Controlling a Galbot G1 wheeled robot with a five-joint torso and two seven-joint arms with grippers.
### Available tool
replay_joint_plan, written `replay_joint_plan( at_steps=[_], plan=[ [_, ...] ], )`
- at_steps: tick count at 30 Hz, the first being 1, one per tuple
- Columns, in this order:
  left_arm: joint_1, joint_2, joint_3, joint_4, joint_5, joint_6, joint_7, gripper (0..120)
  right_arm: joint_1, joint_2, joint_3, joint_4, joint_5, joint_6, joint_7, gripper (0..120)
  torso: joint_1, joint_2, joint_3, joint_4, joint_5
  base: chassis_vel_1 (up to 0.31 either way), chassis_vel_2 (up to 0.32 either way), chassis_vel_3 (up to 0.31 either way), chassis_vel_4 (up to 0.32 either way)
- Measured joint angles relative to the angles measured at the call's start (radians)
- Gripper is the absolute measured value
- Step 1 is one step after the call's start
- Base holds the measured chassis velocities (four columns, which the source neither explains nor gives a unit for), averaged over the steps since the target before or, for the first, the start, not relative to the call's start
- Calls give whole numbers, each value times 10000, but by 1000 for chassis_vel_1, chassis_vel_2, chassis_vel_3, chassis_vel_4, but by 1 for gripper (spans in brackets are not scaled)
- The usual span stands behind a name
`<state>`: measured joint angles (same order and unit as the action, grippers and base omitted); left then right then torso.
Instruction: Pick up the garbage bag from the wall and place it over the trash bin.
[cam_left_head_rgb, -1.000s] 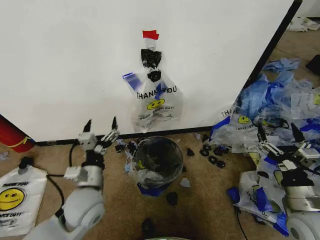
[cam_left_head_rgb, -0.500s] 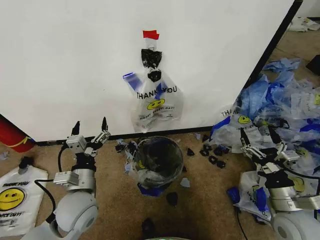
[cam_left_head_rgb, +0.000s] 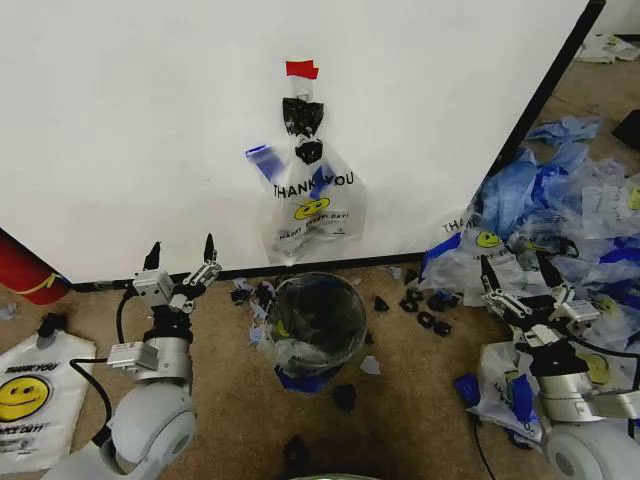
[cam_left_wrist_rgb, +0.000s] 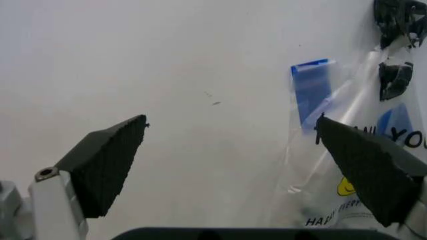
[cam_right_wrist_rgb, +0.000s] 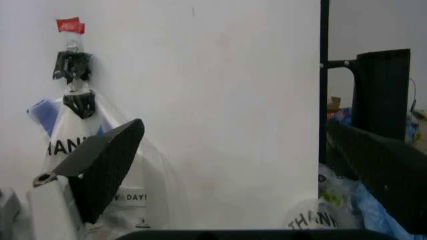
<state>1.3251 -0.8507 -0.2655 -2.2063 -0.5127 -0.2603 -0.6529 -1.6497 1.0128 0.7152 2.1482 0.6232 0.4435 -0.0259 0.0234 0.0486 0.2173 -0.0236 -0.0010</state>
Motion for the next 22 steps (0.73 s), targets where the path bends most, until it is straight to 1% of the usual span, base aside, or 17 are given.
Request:
replay_joint_plan(
  at_steps=[22],
  plan=[
    [-9,1,11,0,-10,9,-3,100,2,0,4,2,-3,-12,13,100,0,0,0,0,0,0,0,0,0]
  ],
)
